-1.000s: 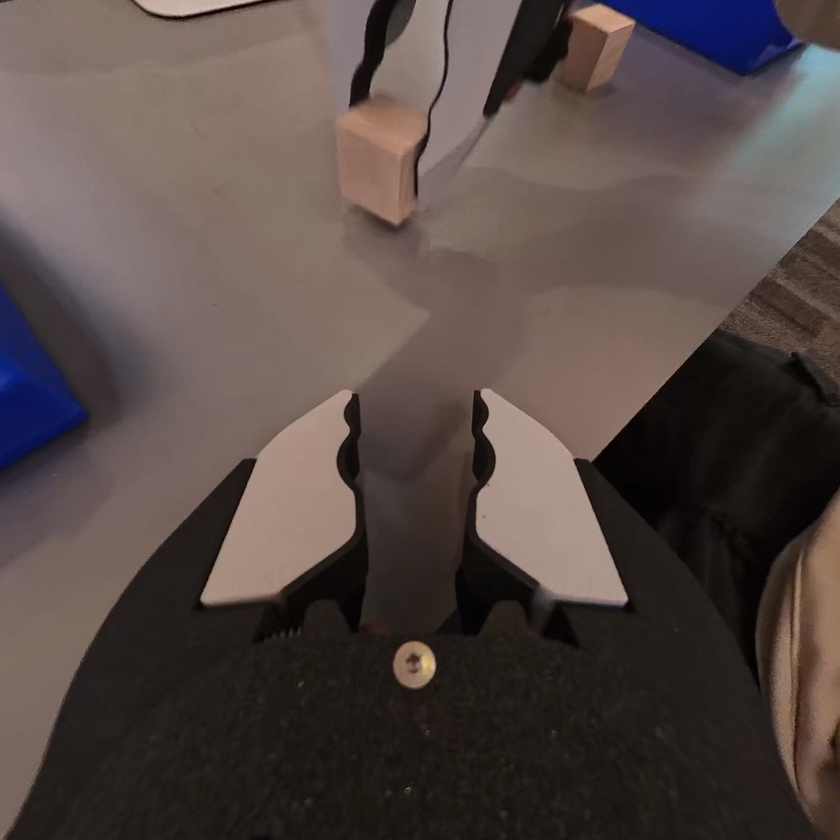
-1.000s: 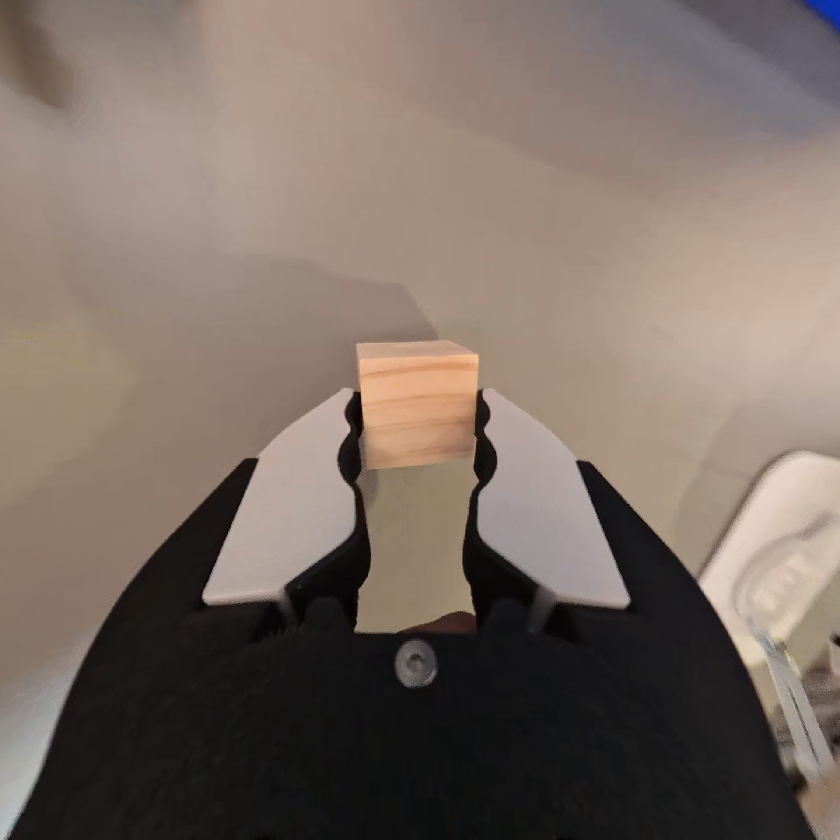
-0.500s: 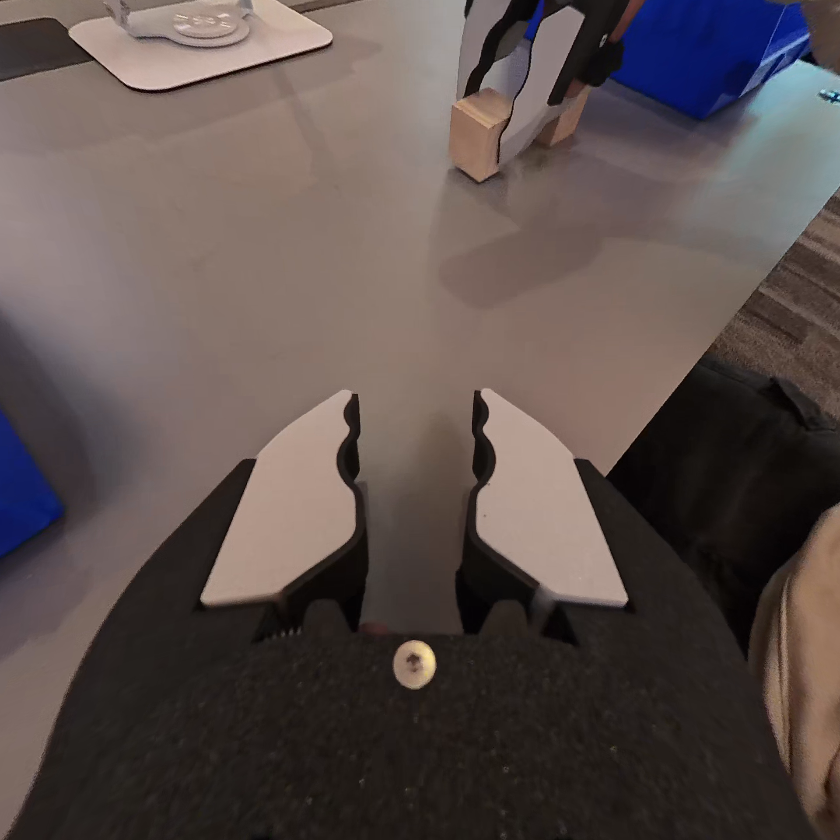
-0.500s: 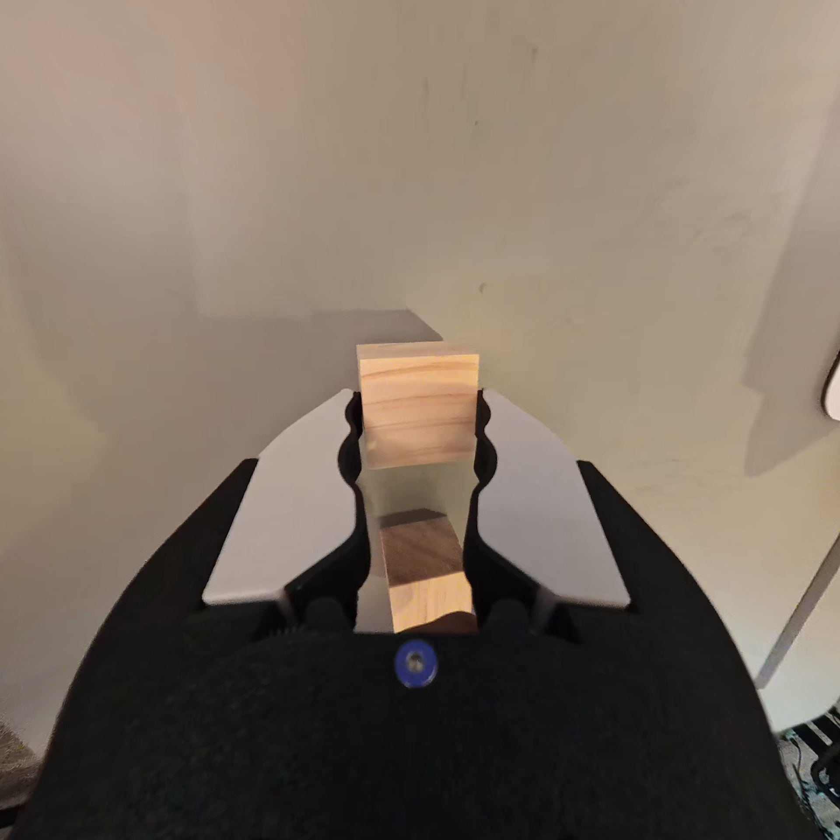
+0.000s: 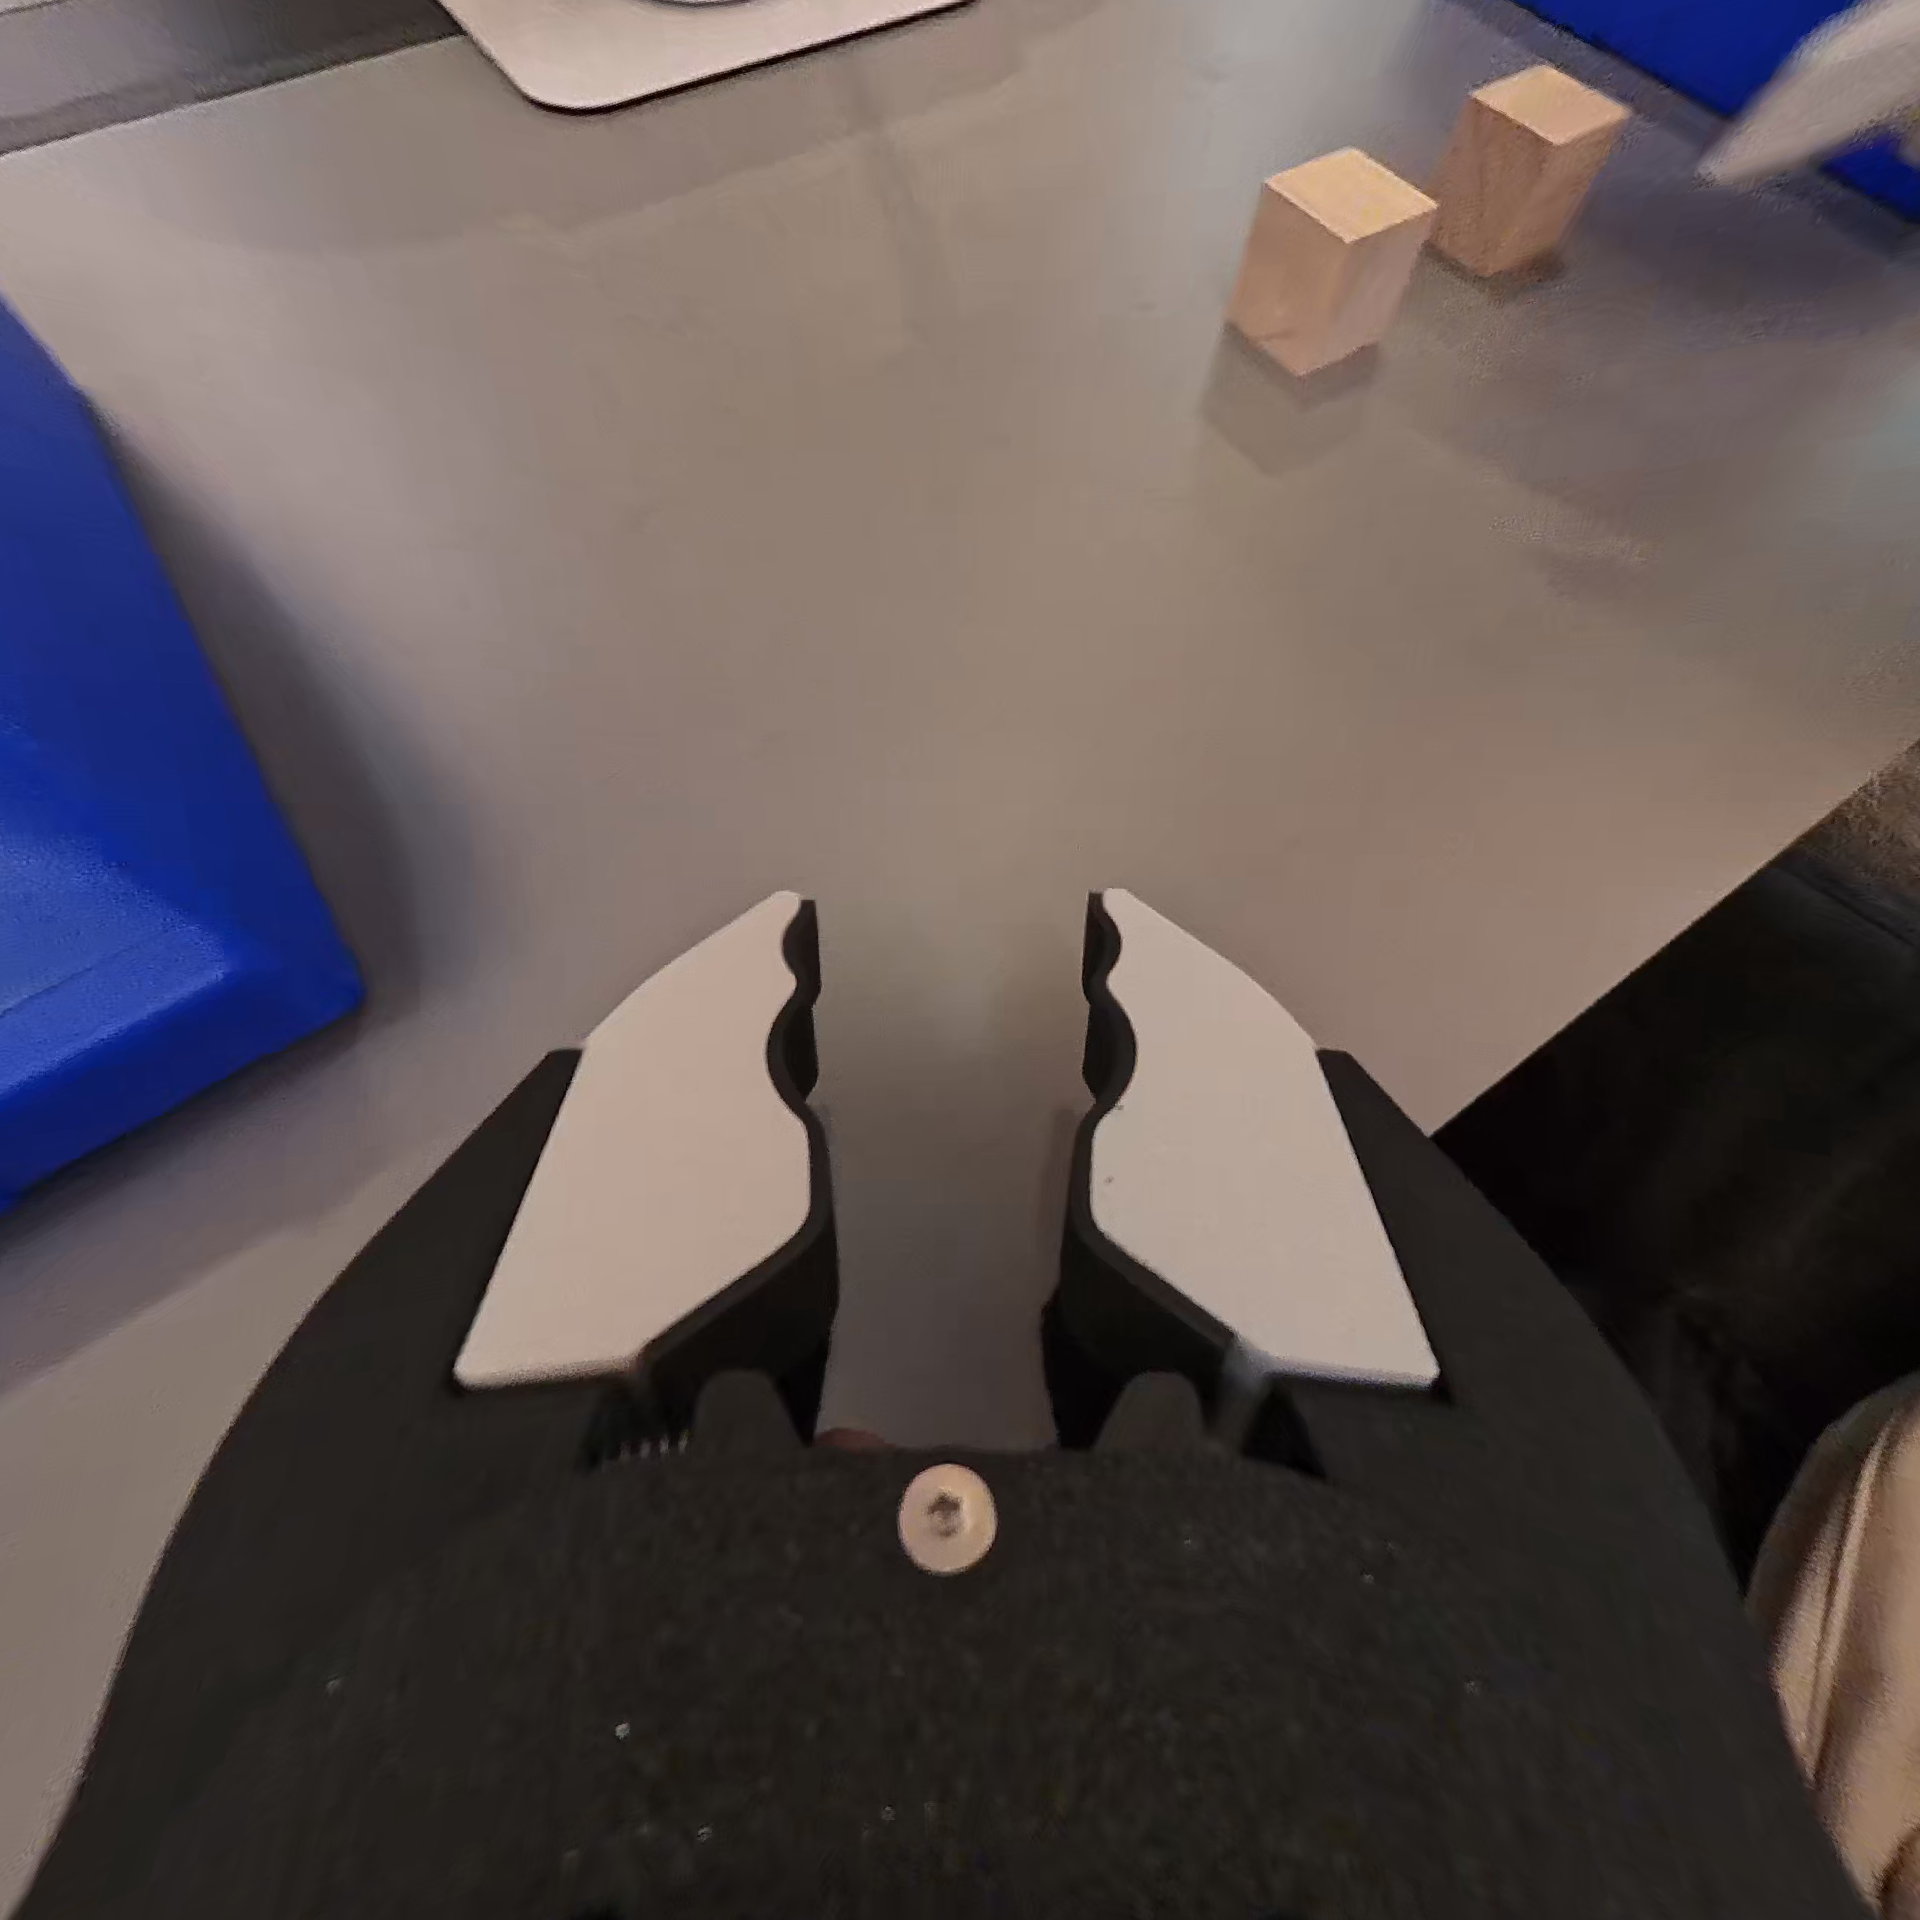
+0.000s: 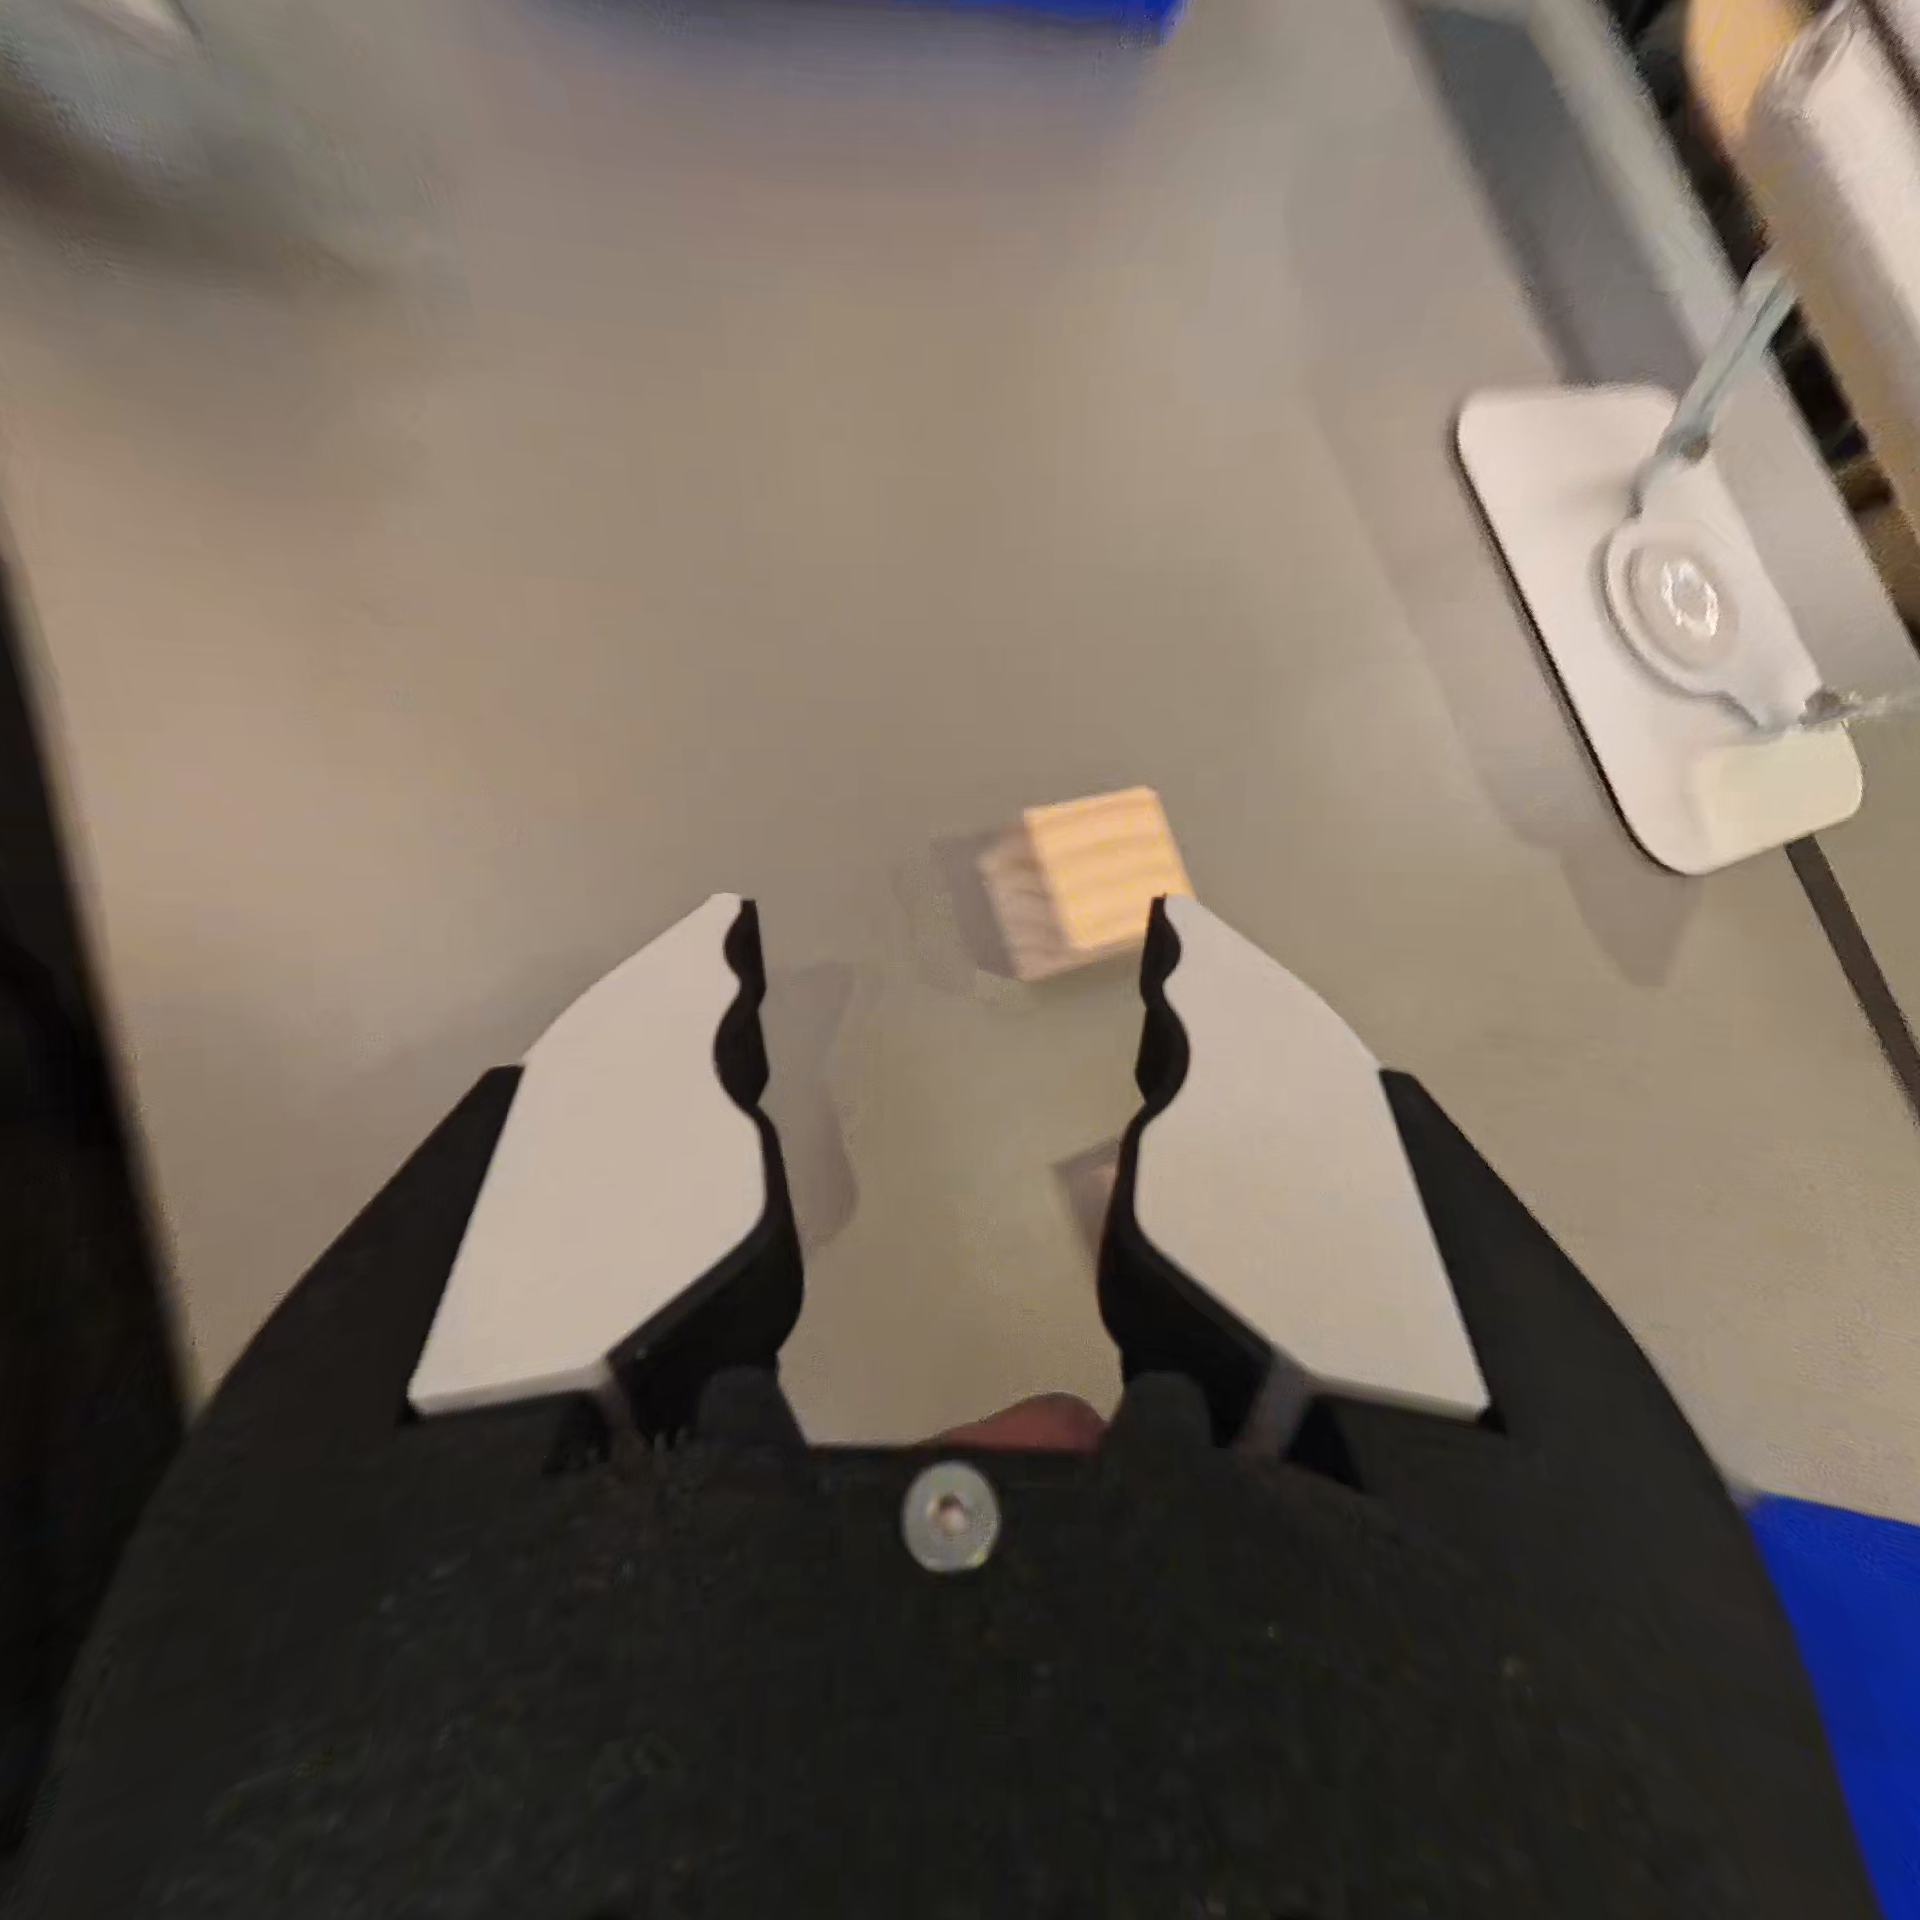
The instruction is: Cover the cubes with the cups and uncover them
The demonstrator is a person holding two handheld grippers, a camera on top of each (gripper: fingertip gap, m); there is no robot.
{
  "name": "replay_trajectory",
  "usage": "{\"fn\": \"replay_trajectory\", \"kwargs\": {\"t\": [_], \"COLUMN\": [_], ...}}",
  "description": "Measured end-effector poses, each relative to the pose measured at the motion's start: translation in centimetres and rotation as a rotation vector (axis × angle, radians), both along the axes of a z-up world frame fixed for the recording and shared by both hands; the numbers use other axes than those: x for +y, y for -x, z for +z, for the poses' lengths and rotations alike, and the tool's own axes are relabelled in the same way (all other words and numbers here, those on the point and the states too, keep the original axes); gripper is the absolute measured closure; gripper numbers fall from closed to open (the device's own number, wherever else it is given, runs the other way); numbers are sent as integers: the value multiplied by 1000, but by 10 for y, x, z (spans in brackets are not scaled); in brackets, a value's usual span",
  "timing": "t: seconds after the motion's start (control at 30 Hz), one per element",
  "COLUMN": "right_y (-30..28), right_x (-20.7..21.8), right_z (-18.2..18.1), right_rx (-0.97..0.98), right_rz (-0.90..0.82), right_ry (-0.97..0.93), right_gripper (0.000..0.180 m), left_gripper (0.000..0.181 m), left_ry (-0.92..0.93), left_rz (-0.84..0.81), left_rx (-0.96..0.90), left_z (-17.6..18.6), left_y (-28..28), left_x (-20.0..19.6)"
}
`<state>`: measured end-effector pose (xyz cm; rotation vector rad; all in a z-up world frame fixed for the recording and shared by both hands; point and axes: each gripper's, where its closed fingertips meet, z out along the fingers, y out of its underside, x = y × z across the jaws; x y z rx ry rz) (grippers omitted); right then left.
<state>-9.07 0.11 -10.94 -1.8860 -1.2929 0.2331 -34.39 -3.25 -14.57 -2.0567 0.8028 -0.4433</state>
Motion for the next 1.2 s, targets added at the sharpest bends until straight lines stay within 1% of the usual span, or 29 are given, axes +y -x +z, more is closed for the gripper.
{"fn": "replay_trajectory", "kwargs": {"t": [0.03, 0.1, 0.17, 0.27, 0.3, 0.33, 0.4, 0.53, 0.67, 0.8, 0.9, 0.97, 1.0, 1.03, 1.13, 1.2], "right_y": [5, 14, 18, 21, 18, 16, 16, 19, 18, 14, 12, 13, 13, 15, 17, 18], "right_x": [-20, -54, -74, -89, -86, -85, -85, -89, -91, -92, -93, -93, -94, -95, -98, -98], "right_z": [4, 6, 6, 1, 1, -1, -7, -14, -13, -14, -17, -19, -20, -21, -22, -21], "right_rx": [92, 242, 319, 306, 284, 271, 268, 278, 265, 263, 258, 251, 248, 245, 234, 228], "right_rz": [2, 5, -4, 20, 6, 7, 18, 48, 65, 64, 62, 66, 68, 71, 81, 83], "right_ry": [-28, -47, -53, -18, -46, -58, -33, -8, -12, -3, 7, 16, 19, 23, 30, 25], "right_gripper": [110, 112, 113, 110, 110, 111, 111, 111, 111, 112, 112, 112, 113, 113, 113, 113], "left_gripper": [132, 134, 135, 136, 132, 123, 128, 124, 125, 122, 121, 121, 125, 135, 136, 136], "left_ry": [7, 9, 7, 0, 28, 67, 61, 258, 366, 424, 432, 446, 453, 459, 462, 443], "left_rz": [15, 69, 144, 301, 344, 394, 532, 555, 550, 552, 550, 559, 559, 551, 516, 487], "left_rx": [-6, -13, 17, 37, 70, 120, 207, 273, 337, 402, 408, 378, 362, 345, 337, 315], "left_z": [3, 8, 14, 35, 39, 41, 52, 28, 4, -11, -17, -22, -24, -26, -27, -15], "left_y": [5, 21, 44, 92, 110, 130, 174, 210, 219, 223, 226, 229, 229, 227, 225, 220], "left_x": [-1, -1, 5, 30, 40, 52, 86, 142, 171, 169, 167, 168, 169, 169, 169, 170]}}
